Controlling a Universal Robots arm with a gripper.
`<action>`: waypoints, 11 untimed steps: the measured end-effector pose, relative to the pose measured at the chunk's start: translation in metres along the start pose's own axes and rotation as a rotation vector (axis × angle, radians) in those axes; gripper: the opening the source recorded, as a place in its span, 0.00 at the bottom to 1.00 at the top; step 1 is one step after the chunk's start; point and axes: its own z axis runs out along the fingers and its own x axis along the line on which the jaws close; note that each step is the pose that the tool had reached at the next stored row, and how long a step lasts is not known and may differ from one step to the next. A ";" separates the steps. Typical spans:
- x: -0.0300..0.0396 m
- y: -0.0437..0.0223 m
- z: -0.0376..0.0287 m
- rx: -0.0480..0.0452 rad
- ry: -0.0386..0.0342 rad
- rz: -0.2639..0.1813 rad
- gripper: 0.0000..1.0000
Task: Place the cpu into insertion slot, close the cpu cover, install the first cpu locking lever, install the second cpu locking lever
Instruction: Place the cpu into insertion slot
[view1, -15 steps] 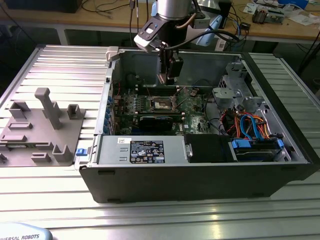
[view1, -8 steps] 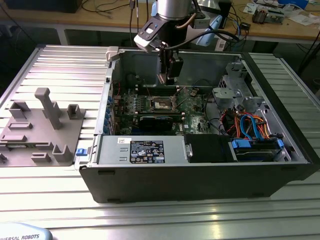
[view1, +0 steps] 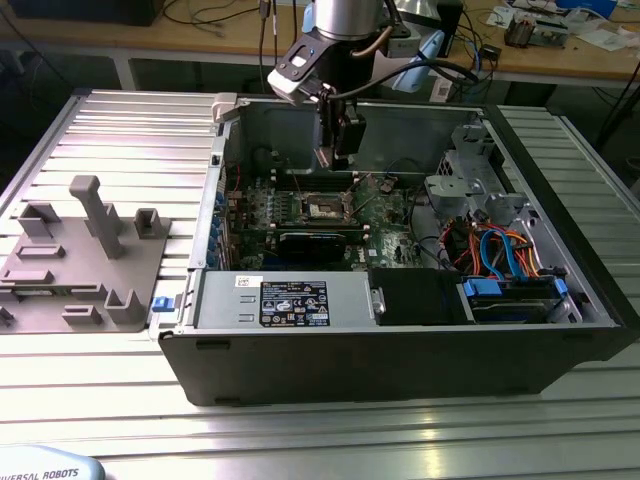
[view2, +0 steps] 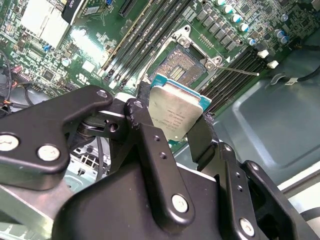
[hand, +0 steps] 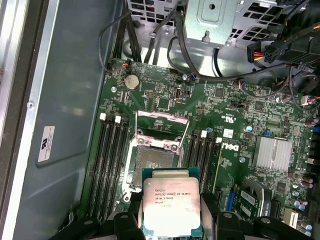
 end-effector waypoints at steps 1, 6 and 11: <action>0.0000 0.0000 0.0001 0.0001 -0.0002 0.008 0.54; 0.0000 -0.0001 0.0012 0.0010 -0.0021 0.089 0.54; 0.0000 -0.0001 0.0029 0.0016 -0.0033 0.142 0.54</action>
